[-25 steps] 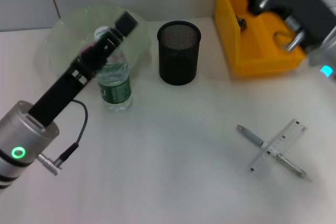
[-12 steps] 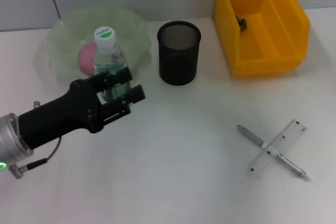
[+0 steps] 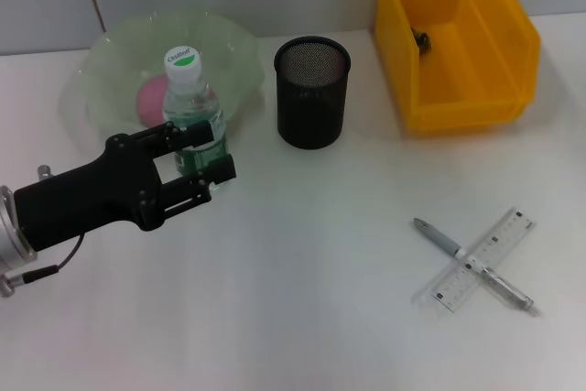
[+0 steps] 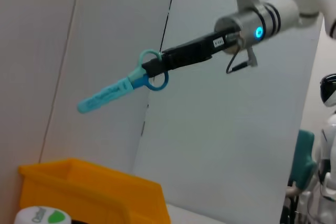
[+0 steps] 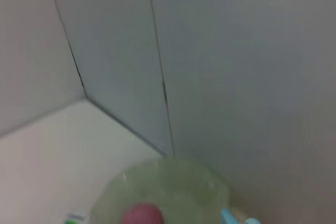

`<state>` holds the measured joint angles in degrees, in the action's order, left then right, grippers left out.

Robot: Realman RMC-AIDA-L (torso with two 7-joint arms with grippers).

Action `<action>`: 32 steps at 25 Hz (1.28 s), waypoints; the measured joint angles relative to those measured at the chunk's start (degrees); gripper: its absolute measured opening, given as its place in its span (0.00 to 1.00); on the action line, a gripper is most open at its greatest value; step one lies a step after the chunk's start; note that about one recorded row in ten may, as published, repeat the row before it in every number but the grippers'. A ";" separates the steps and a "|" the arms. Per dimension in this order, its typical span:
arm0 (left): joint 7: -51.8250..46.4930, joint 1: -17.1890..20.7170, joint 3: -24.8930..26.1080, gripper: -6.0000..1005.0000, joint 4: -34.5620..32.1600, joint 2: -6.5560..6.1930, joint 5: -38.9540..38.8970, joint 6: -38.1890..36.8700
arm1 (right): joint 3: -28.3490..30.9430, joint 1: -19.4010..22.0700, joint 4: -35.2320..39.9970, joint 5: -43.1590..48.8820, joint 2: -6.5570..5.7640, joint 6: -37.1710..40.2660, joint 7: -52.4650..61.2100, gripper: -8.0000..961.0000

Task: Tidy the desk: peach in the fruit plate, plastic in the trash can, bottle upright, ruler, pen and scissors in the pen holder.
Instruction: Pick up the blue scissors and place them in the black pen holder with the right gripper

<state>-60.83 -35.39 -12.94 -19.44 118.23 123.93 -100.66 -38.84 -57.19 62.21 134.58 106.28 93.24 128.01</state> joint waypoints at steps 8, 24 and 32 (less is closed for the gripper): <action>-0.11 -0.53 0.15 0.61 -0.43 -0.04 -0.41 0.05 | -0.04 -8.69 -2.70 13.79 -0.54 6.07 4.80 0.10; -0.61 -0.02 0.16 0.62 -0.88 -0.01 -0.41 0.75 | -7.92 -13.09 -16.13 19.00 1.58 -4.02 4.95 0.10; -0.87 0.68 -0.11 0.62 -1.98 -0.02 0.12 1.67 | -12.20 -14.60 -23.50 18.89 2.89 -11.75 4.67 0.10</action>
<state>-61.70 -34.71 -13.05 -21.43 118.21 124.06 -98.99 -51.04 -71.79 38.71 153.47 109.17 81.49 132.68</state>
